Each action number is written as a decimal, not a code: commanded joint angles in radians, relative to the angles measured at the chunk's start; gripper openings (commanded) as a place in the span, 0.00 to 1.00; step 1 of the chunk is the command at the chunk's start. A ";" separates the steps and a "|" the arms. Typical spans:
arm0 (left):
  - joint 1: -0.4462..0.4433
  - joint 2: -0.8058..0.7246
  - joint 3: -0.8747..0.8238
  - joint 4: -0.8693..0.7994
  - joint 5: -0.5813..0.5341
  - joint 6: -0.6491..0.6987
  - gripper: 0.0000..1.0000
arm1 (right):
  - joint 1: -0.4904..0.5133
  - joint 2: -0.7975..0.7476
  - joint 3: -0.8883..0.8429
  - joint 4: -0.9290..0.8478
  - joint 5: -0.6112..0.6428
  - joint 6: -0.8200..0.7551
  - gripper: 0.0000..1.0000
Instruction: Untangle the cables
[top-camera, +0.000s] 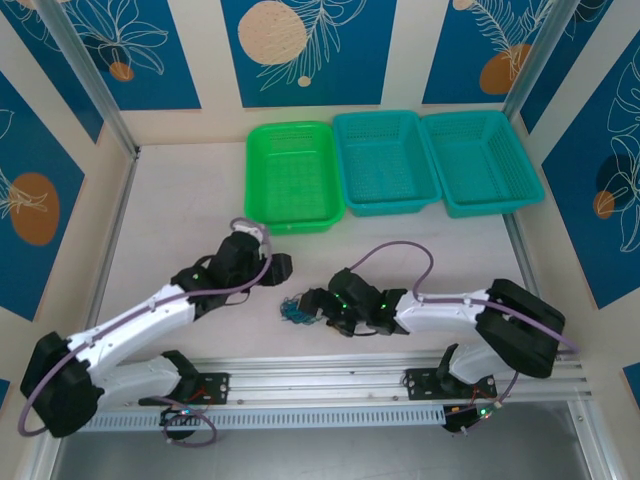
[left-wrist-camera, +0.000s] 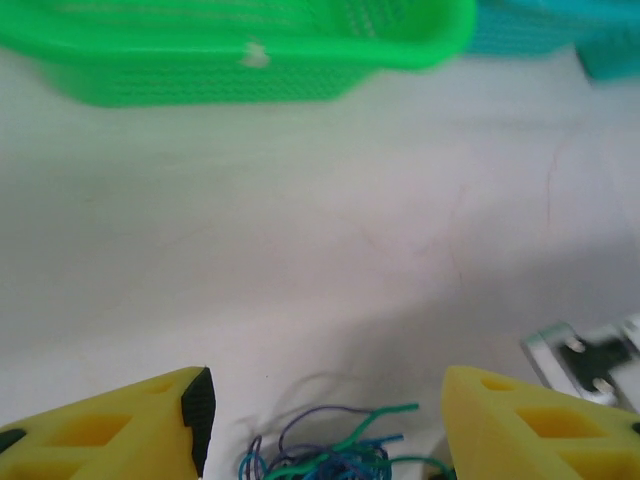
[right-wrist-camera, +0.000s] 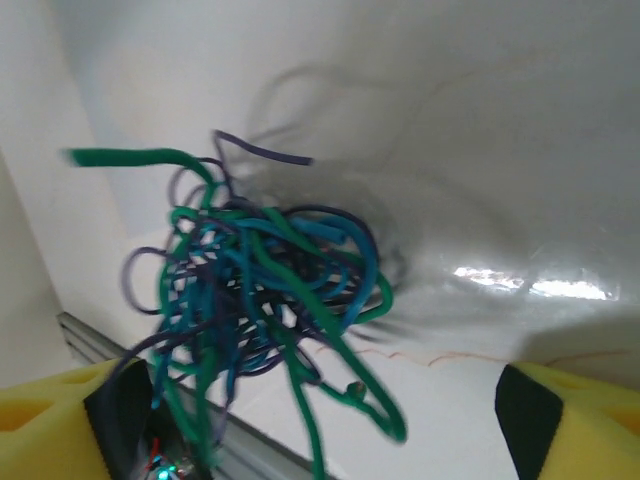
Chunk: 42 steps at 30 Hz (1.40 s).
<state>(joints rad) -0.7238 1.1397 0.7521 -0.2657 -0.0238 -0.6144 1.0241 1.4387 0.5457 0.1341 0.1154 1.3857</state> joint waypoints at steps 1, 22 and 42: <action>0.008 0.133 0.095 -0.136 0.194 0.198 0.61 | 0.011 0.057 0.029 0.034 0.046 0.017 0.82; 0.075 0.074 0.069 -0.066 0.271 -0.004 0.80 | -0.167 -0.230 -0.018 0.012 -0.190 -0.907 0.00; 0.075 0.139 0.006 0.239 0.684 0.034 0.60 | -0.228 -0.365 -0.008 -0.002 -0.309 -0.969 0.00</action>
<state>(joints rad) -0.6479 1.2694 0.7666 -0.0692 0.5945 -0.5983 0.8032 1.1046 0.5327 0.1047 -0.1661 0.4091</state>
